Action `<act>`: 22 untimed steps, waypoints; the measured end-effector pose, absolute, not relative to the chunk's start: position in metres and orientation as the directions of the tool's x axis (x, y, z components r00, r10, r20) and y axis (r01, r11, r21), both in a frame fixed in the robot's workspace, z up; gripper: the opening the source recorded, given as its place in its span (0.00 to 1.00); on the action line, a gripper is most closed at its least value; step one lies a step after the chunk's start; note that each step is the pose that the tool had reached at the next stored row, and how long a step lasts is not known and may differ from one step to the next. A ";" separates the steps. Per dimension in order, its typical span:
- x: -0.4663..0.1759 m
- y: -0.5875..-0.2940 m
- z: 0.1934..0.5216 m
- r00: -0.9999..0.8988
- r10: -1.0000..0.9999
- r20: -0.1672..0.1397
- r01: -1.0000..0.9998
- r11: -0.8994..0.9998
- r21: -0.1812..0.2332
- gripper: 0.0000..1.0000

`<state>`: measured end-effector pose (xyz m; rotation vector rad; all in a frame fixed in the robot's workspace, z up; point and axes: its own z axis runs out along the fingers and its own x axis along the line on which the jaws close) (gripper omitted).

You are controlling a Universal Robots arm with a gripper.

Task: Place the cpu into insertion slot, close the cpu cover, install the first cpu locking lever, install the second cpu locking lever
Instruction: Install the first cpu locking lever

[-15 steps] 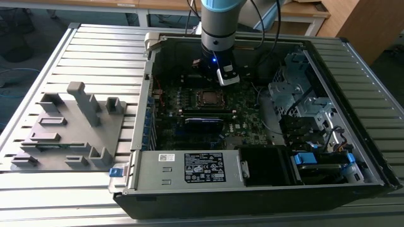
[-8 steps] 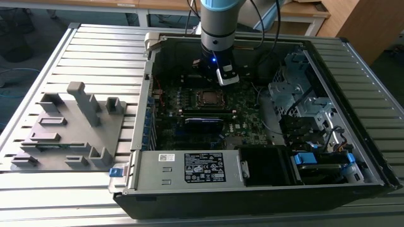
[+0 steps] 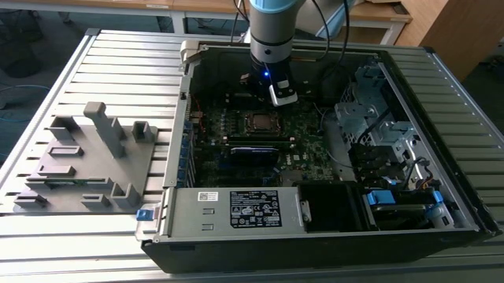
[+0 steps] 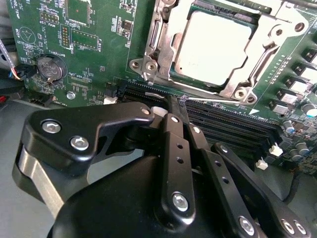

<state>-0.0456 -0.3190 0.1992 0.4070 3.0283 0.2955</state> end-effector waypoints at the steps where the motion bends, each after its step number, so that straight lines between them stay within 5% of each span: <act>1: -0.046 -0.319 0.199 -0.962 0.269 -0.046 0.255 0.946 0.198 0.10; 22: -0.046 -0.317 0.200 -0.961 0.271 -0.058 0.258 0.951 0.173 0.10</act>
